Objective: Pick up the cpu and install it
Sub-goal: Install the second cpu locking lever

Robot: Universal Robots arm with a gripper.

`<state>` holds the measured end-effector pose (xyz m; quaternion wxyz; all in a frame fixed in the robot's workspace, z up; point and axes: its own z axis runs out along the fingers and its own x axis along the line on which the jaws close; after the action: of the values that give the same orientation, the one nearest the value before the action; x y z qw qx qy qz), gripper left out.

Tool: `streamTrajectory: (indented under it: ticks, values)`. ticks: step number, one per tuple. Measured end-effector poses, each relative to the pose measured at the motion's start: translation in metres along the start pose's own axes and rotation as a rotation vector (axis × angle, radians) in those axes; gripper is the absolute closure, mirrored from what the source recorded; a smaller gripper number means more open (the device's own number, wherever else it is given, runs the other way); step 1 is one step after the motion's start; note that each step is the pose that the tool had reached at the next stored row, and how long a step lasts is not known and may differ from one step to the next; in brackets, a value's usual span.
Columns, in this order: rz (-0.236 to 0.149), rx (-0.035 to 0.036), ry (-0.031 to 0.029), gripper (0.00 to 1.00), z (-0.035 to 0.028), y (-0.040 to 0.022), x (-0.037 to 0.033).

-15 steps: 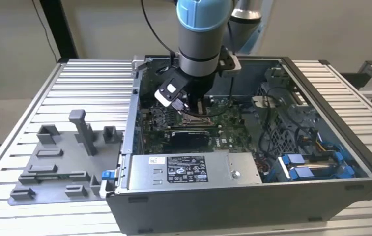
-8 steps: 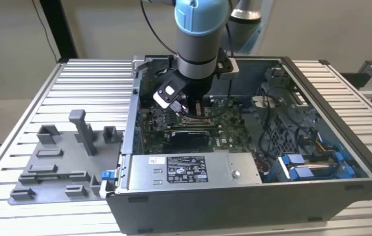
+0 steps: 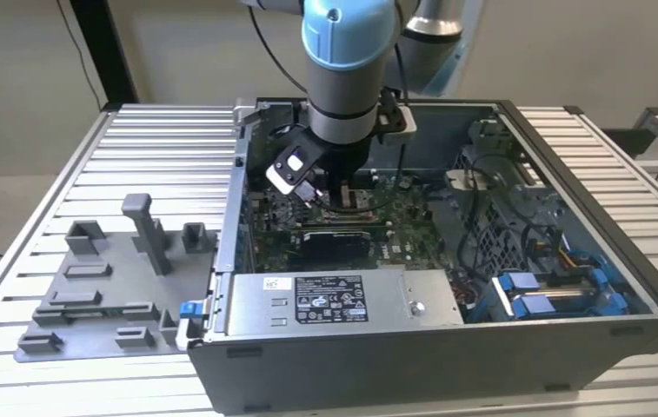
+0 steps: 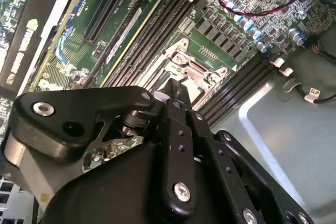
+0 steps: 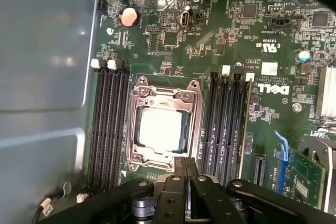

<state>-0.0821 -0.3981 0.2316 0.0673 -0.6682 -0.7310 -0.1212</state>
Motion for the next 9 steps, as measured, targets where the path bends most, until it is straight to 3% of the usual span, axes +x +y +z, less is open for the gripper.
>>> streamTrajectory:
  ticks: [9]
  values:
    - [0.001, -0.0011, 0.0108, 1.00, 0.0121, -0.0008, 0.0005]
